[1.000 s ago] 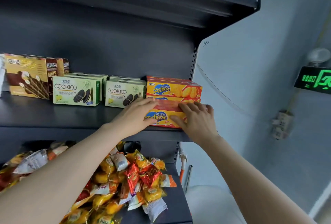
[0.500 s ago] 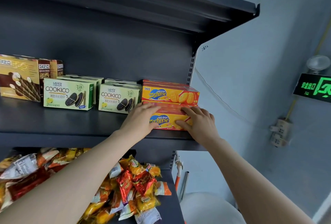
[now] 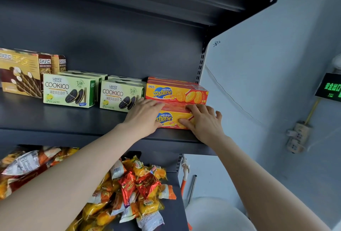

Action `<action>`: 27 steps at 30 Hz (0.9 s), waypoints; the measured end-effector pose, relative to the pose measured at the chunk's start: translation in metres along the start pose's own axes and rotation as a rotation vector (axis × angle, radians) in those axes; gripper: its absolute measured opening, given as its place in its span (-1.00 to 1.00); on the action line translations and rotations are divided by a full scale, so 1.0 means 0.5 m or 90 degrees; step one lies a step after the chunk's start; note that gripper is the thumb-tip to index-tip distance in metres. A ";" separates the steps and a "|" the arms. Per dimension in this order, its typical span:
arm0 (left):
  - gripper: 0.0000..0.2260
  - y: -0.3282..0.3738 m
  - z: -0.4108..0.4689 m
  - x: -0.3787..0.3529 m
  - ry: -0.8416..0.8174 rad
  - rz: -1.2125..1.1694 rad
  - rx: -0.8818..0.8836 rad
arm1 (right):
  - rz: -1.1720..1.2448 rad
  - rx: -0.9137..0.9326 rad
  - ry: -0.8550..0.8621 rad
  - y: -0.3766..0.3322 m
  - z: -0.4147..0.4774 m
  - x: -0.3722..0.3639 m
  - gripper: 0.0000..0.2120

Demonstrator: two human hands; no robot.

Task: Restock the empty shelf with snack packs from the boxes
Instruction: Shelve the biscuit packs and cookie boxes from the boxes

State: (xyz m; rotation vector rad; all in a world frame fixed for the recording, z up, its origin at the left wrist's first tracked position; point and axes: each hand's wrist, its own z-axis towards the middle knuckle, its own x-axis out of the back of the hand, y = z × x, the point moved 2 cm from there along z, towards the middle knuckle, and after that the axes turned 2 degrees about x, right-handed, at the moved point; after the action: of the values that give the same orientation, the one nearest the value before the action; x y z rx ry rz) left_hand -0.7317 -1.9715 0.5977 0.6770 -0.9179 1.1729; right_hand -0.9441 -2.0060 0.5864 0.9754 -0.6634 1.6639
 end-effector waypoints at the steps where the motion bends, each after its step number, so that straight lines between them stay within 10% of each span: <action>1: -0.29 0.004 0.002 0.002 -0.001 0.033 -0.006 | -0.007 0.002 0.014 -0.001 0.000 0.005 -0.25; 14: -0.24 0.005 0.060 -0.013 -0.116 0.100 -0.061 | -0.032 0.076 0.015 -0.004 0.045 -0.003 -0.04; 20: -0.59 -0.032 0.038 0.051 0.044 -0.246 0.040 | 0.159 0.113 0.005 0.022 0.023 0.032 -0.51; 27: -0.61 -0.062 -0.009 0.042 -0.021 -0.217 0.083 | 0.122 0.133 -0.036 0.024 -0.006 0.034 -0.57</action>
State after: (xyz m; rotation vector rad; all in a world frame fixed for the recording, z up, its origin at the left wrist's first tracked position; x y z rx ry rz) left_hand -0.6983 -1.9661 0.6142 0.9219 -0.7227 0.9245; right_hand -0.9583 -1.9988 0.5999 1.1393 -0.6461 1.9096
